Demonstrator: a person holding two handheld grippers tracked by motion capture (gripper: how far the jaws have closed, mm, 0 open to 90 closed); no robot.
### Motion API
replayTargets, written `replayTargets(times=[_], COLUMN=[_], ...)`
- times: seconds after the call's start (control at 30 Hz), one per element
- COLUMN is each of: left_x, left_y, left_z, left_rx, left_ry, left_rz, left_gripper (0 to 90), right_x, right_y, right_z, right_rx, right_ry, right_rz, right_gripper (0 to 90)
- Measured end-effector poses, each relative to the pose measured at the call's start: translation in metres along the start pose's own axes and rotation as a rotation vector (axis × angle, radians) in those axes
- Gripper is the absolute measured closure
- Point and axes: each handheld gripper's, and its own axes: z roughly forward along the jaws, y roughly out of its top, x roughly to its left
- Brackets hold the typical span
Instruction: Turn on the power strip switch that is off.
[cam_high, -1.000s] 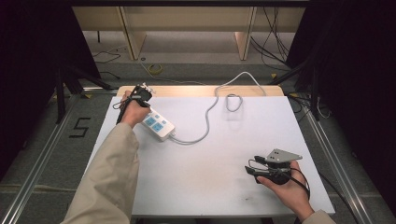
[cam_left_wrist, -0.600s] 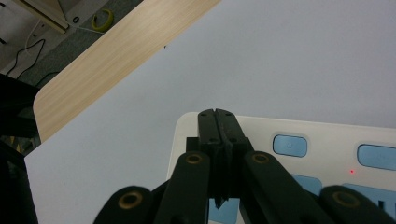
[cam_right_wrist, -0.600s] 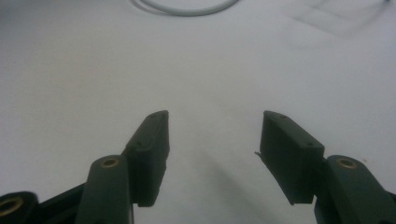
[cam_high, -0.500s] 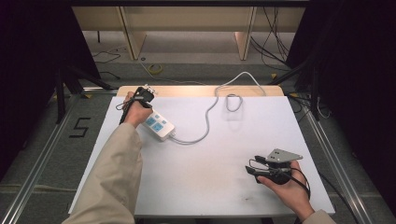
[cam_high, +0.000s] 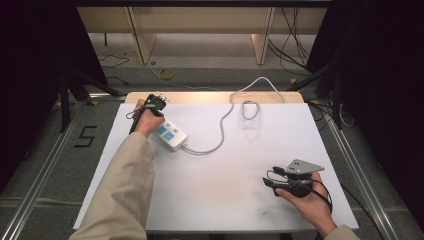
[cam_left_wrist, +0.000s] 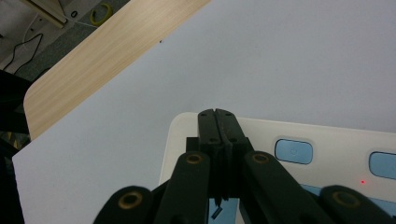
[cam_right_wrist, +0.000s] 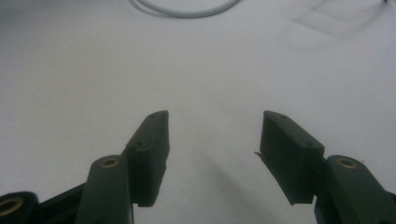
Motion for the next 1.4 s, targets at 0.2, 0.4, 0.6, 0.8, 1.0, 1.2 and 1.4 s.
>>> replayTargets(times=[0.2, 0.4, 0.6, 0.8, 1.0, 1.2, 1.4], left_x=[-0.0006, 0.0011, 0.0024, 0.0026, 0.0014, 0.0002, 0.0007], left_y=[-0.0001, -0.0011, -0.0021, -0.0012, -0.0003, 0.0002, 0.0006], left_z=[0.0031, 0.0036, 0.0039, 0.0042, 0.0053, 0.0058, 0.0062], left_rx=[0.006, 0.012, 0.013, -0.001, -0.007, 0.003, 0.010], left_ry=[-0.002, -0.001, -0.002, -0.005, -0.008, -0.003, -0.004], left_rz=[-0.002, -0.006, -0.014, -0.015, -0.013, -0.001, -0.005], left_gripper=[89.9, 89.8, 89.8, 89.8, 89.8, 89.9, 89.9], right_x=[-0.0003, 0.0000, 0.0000, 0.0002, 0.0001, 0.0002, 0.0000], right_y=[0.0000, 0.0002, 0.0003, 0.0002, -0.0001, 0.0000, 0.0002], right_z=[-0.0004, -0.0005, 0.0000, 0.0003, 0.0007, 0.0005, 0.0002], right_rx=[-0.004, -0.004, -0.001, -0.002, 0.002, 0.000, -0.001], right_ry=[-0.001, 0.000, 0.001, 0.001, 0.003, 0.003, 0.002], right_rz=[0.001, 0.001, 0.002, 0.003, 0.003, 0.003, 0.003], right_gripper=[43.2, 43.2, 43.2, 43.2, 43.2, 43.2, 43.0])
